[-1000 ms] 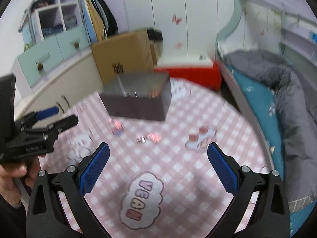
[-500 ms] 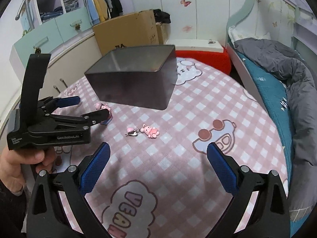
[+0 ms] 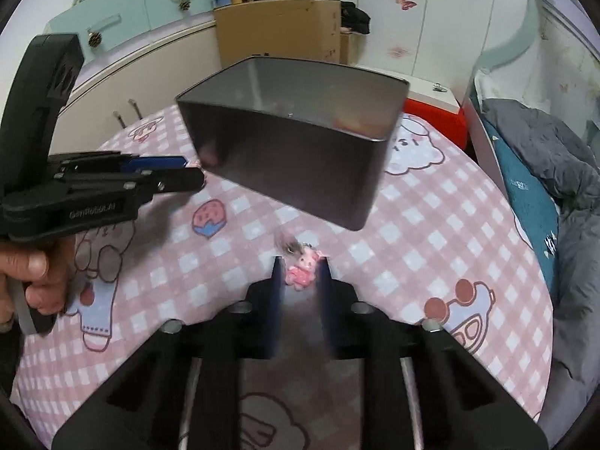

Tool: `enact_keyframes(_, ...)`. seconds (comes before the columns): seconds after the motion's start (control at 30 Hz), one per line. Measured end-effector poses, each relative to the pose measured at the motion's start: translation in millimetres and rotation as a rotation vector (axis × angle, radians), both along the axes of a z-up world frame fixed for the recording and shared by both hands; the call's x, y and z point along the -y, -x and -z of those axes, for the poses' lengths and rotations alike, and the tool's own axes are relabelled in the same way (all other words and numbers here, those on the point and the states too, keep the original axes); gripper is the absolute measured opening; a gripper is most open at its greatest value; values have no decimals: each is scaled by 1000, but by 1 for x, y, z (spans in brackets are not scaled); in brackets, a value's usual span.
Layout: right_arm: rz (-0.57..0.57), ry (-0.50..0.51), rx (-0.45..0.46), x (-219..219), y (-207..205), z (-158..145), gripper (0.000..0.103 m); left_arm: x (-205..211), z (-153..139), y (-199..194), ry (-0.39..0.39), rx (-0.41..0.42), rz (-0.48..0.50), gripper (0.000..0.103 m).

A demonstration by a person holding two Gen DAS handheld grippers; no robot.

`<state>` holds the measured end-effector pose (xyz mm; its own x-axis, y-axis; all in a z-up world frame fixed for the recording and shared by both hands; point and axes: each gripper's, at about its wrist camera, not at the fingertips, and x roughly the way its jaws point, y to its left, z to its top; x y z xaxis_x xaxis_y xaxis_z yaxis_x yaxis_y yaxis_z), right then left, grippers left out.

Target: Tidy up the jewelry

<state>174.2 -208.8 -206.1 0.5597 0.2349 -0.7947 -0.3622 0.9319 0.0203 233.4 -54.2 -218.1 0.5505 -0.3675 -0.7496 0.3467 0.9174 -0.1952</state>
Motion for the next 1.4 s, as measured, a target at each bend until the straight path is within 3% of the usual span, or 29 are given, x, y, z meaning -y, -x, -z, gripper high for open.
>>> enact_keyframes(0.3,13,-42,8,3,19,0,15,-6,-2,11,23,7,15,21)
enact_keyframes(0.53,5,-83,60,7,36,-29,15,-19,-15,36,41,49,22,21)
enact_keyframes(0.73,-14,-134,140,6,46,-72,15,-31,-53,58,70,135,19,21)
enact_keyframes(0.87,-30,-161,202,6,43,-106,15,-33,-93,60,93,219,33,21)
enact_keyframes(0.97,-31,-180,250,8,30,-135,15,-25,-120,52,86,274,43,21)
enact_keyframes(1.1,-23,-219,254,12,6,-151,15,-14,-143,29,91,295,60,21)
enact_keyframes(1.4,28,-232,160,18,-52,-131,15,15,-127,-29,44,207,81,22)
